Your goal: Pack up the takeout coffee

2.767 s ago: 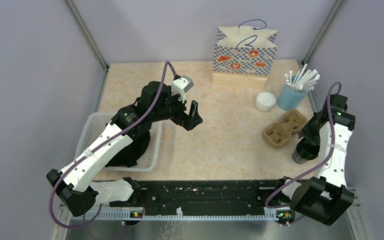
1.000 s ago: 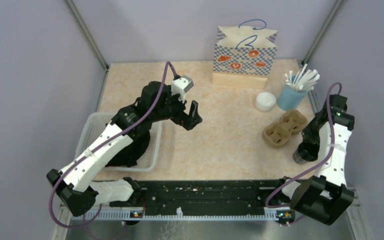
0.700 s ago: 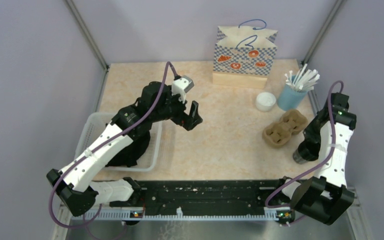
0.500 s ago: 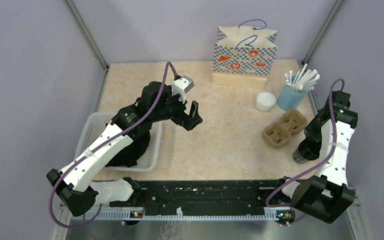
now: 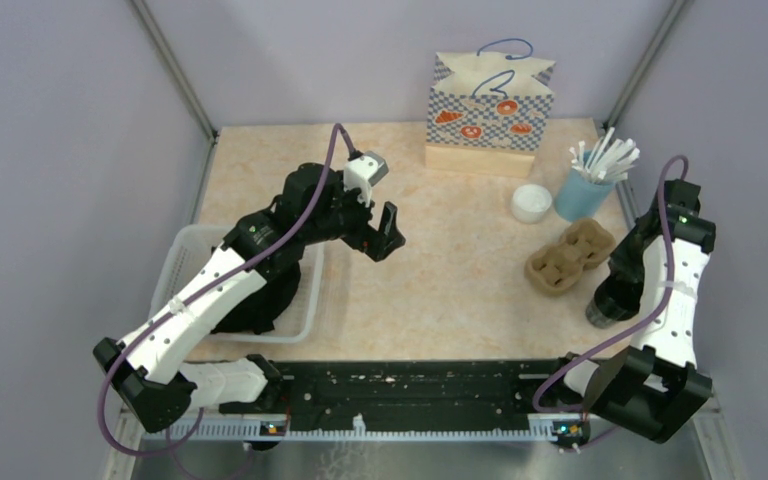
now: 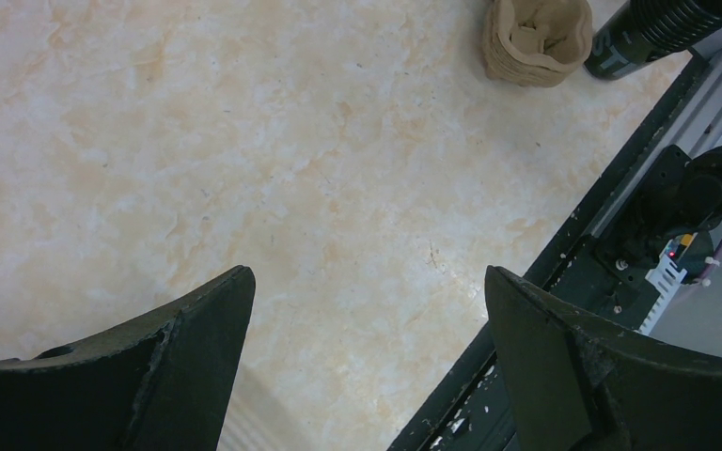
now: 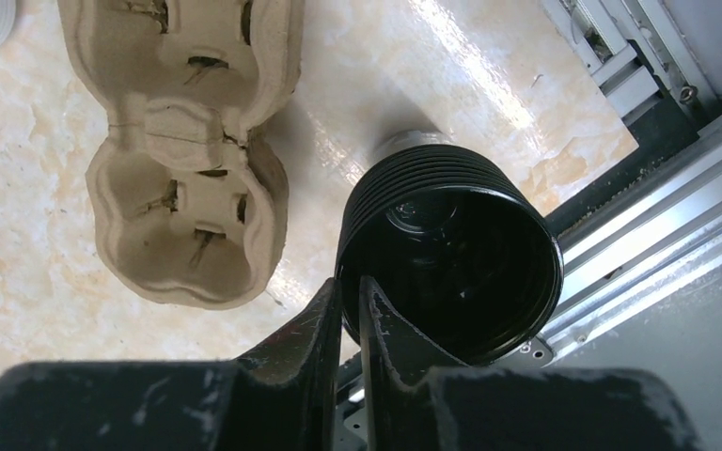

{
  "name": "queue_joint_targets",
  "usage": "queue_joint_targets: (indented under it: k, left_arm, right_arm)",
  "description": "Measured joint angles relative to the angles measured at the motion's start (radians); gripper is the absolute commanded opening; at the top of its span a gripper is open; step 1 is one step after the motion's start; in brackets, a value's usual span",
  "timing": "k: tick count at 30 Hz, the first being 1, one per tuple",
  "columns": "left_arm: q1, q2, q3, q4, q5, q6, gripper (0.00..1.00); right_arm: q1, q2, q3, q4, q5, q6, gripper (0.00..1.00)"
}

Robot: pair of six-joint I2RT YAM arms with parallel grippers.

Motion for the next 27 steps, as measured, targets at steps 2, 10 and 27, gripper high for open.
queue_joint_targets:
  k: [2, 10, 27]
  left_arm:
    - [0.0, 0.0, 0.0, 0.0, 0.0, 0.0, 0.98]
    - [0.0, 0.005, 0.0, 0.0, 0.0, 0.0, 0.98]
    - [0.0, 0.006, 0.0, 0.0, 0.0, 0.0, 0.98]
  right_arm:
    - [0.0, 0.0, 0.0, 0.002, 0.0, 0.0, 0.14]
    - [0.0, 0.003, -0.009, 0.025, -0.013, -0.005, 0.25]
    - [0.002, 0.017, -0.027, 0.04, -0.034, -0.007, 0.15]
